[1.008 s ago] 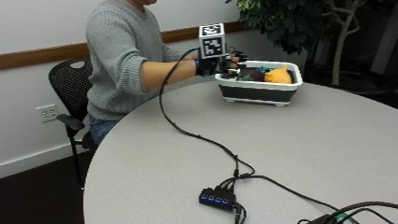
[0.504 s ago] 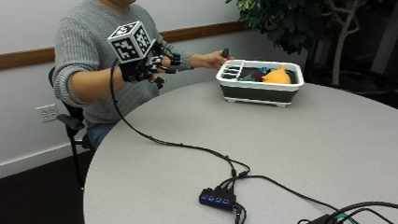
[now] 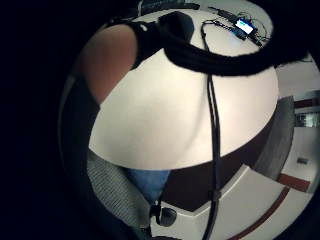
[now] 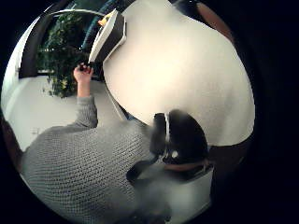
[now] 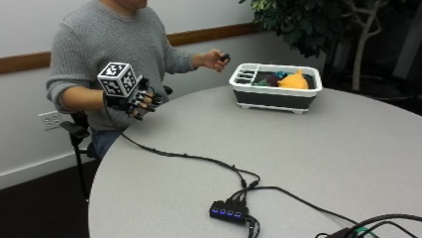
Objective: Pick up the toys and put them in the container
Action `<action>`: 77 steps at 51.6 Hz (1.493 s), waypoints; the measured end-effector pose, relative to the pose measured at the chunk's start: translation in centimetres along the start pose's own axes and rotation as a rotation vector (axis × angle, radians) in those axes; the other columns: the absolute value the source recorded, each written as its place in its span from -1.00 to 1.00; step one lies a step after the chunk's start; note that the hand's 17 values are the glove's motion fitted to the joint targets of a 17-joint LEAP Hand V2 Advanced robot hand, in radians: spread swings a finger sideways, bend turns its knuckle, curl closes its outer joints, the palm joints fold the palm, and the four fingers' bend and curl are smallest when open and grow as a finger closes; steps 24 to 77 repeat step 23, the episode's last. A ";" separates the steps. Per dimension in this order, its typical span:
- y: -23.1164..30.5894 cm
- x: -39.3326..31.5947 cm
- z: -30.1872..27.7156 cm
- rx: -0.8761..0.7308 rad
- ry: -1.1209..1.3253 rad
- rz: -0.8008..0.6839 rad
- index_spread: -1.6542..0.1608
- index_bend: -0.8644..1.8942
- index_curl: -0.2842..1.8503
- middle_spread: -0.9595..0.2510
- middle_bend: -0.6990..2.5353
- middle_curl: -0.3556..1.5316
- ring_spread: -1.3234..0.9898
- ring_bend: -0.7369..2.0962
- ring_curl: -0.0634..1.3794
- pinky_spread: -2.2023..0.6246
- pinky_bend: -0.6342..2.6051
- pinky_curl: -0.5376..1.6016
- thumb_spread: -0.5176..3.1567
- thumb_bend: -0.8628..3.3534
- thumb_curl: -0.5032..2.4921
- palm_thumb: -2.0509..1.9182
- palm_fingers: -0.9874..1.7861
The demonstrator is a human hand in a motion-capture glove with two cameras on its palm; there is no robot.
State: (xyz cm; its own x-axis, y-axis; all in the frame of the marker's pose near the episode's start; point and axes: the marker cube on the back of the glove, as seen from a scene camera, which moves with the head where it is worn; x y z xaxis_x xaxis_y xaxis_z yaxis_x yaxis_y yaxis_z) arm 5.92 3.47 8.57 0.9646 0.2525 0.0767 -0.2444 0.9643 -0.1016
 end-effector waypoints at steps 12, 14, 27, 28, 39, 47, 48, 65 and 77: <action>-2.0 -0.9 0.0 -0.004 0.028 -0.063 0.42 -0.23 -0.35 0.36 -0.48 -0.37 0.06 -0.35 -0.35 0.60 -0.11 -0.19 0.10 -0.59 -0.44 0.06 -0.33; -2.3 -1.1 0.0 -0.004 0.026 -0.069 0.42 -0.23 -0.35 0.36 -0.48 -0.37 0.05 -0.34 -0.35 0.60 -0.11 -0.19 0.10 -0.59 -0.44 0.06 -0.33; -2.7 -1.3 0.4 -0.015 0.029 -0.076 0.42 -0.23 -0.33 0.35 -0.48 -0.37 0.05 -0.34 -0.36 0.60 -0.11 -0.19 0.11 -0.59 -0.44 0.06 -0.33; -2.7 -1.3 0.4 -0.015 0.029 -0.076 0.42 -0.23 -0.33 0.35 -0.48 -0.37 0.05 -0.34 -0.36 0.60 -0.11 -0.19 0.11 -0.59 -0.44 0.06 -0.33; -2.7 -1.3 0.4 -0.015 0.029 -0.076 0.42 -0.23 -0.33 0.35 -0.48 -0.37 0.05 -0.34 -0.36 0.60 -0.11 -0.19 0.11 -0.59 -0.44 0.06 -0.33; -2.7 -1.3 0.4 -0.015 0.029 -0.076 0.42 -0.23 -0.33 0.35 -0.48 -0.37 0.05 -0.34 -0.36 0.60 -0.11 -0.19 0.11 -0.59 -0.44 0.06 -0.33; -2.7 -1.3 0.4 -0.015 0.029 -0.076 0.42 -0.23 -0.33 0.35 -0.48 -0.37 0.05 -0.34 -0.36 0.60 -0.11 -0.19 0.11 -0.59 -0.44 0.06 -0.33; -2.7 -1.3 0.4 -0.015 0.029 -0.076 0.42 -0.23 -0.33 0.35 -0.48 -0.37 0.05 -0.34 -0.36 0.60 -0.11 -0.19 0.11 -0.59 -0.44 0.06 -0.33; -2.7 -1.3 0.4 -0.015 0.029 -0.076 0.42 -0.23 -0.33 0.35 -0.48 -0.37 0.05 -0.34 -0.36 0.60 -0.11 -0.19 0.11 -0.59 -0.44 0.06 -0.33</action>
